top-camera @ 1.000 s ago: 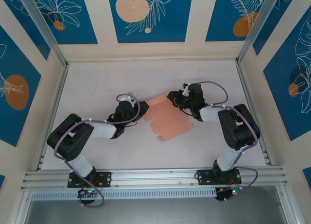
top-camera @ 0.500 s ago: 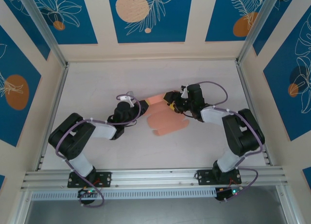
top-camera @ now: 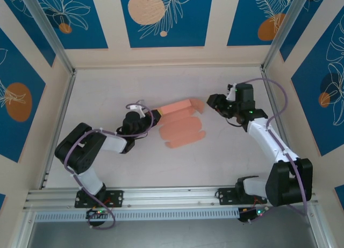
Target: Fold the paper box
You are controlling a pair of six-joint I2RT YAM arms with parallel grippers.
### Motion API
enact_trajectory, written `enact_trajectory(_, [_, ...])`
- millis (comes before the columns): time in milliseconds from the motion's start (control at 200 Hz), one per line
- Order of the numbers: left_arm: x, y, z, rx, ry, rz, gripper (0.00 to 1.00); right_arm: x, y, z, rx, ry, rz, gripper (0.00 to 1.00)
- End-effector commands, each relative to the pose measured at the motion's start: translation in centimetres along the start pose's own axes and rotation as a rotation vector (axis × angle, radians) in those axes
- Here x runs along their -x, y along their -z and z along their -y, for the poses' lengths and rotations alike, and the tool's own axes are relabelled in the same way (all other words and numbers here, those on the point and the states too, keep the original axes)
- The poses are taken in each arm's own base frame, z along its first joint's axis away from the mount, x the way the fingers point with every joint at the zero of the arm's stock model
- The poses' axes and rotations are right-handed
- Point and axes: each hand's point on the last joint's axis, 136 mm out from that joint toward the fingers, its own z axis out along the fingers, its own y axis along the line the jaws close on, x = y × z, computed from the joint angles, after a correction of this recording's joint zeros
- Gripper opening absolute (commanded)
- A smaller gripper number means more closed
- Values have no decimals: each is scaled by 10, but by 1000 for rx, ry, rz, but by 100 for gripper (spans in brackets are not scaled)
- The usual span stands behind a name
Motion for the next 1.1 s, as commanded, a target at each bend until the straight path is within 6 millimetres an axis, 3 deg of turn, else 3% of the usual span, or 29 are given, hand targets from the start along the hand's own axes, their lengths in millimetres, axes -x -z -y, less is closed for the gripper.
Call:
enact_trajectory(0, [5, -2, 7, -37, -24, -12, 0, 0, -1, 25, -14, -10, -68, 42])
enact_trajectory(135, [8, -4, 9, -33, -24, -12, 0, 26, -18, 56, -29, -69, -64, 32])
enact_trajectory(240, [9, -4, 9, -32, -18, -9, 0, 39, -44, 68, -8, -67, -113, 29])
enact_trajectory(405, [9, -4, 6, -21, -12, -7, 0, 44, -92, 65, 88, -48, -209, 27])
enact_trajectory(595, [11, -5, 5, -14, -10, 1, 0, 26, -130, 49, 150, 22, -294, 27])
enact_trajectory(700, [12, -7, 3, 1, -15, 5, 0, 14, -136, 39, 171, 61, -307, 28])
enact_trajectory(1095, [14, -11, -6, 38, -19, 18, 0, -14, -125, 40, 192, 80, -303, 28])
